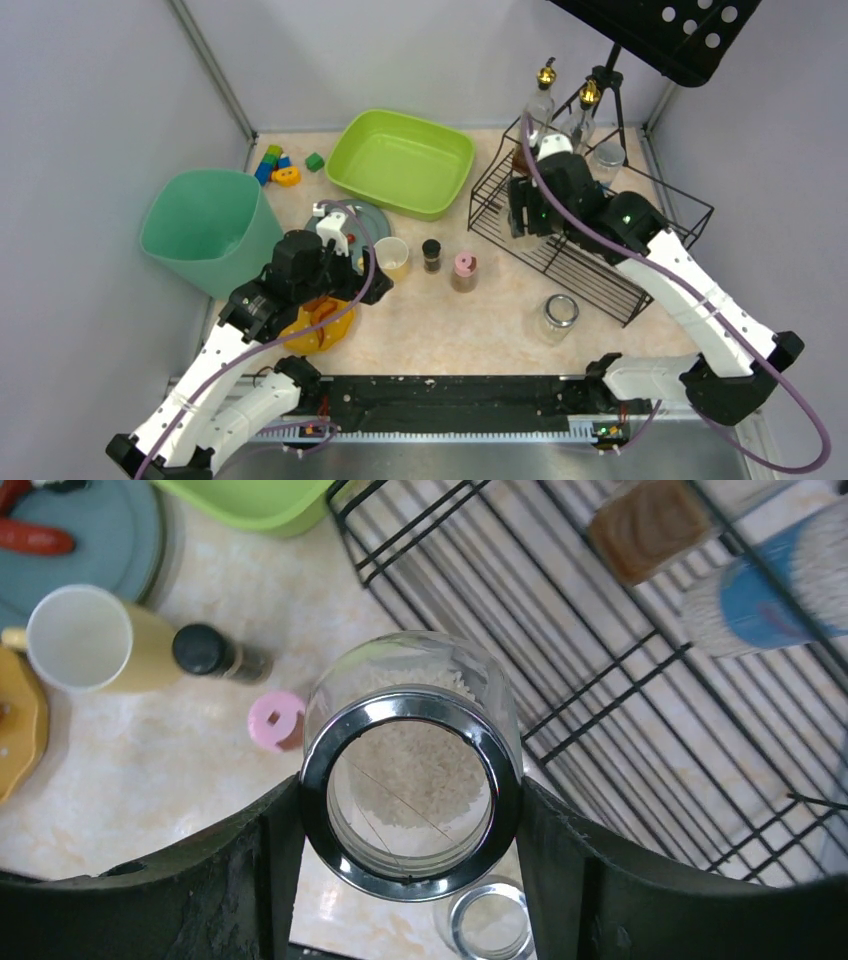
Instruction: Clear the kitchen counter
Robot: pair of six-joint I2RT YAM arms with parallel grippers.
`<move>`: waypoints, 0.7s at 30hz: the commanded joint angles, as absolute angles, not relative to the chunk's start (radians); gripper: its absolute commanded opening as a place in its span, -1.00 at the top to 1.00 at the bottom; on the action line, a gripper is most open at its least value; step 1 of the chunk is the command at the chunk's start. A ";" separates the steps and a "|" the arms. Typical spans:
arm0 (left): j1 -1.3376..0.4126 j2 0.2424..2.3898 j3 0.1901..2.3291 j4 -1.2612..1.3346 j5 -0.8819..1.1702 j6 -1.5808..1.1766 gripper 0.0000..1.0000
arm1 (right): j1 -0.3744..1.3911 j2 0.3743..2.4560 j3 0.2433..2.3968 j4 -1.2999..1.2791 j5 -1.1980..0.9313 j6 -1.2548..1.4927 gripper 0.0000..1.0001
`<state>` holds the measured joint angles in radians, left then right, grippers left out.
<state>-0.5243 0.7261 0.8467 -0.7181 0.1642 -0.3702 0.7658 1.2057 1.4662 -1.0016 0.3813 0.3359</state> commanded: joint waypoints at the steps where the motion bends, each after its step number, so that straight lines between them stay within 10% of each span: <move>1: -0.519 0.710 0.836 -0.680 0.171 -0.359 -0.98 | 0.672 1.239 1.609 -0.961 0.379 0.260 0.60; 21: -0.519 0.714 0.831 -0.684 0.152 -0.362 -0.98 | 0.440 1.577 1.779 -0.777 0.206 0.208 0.60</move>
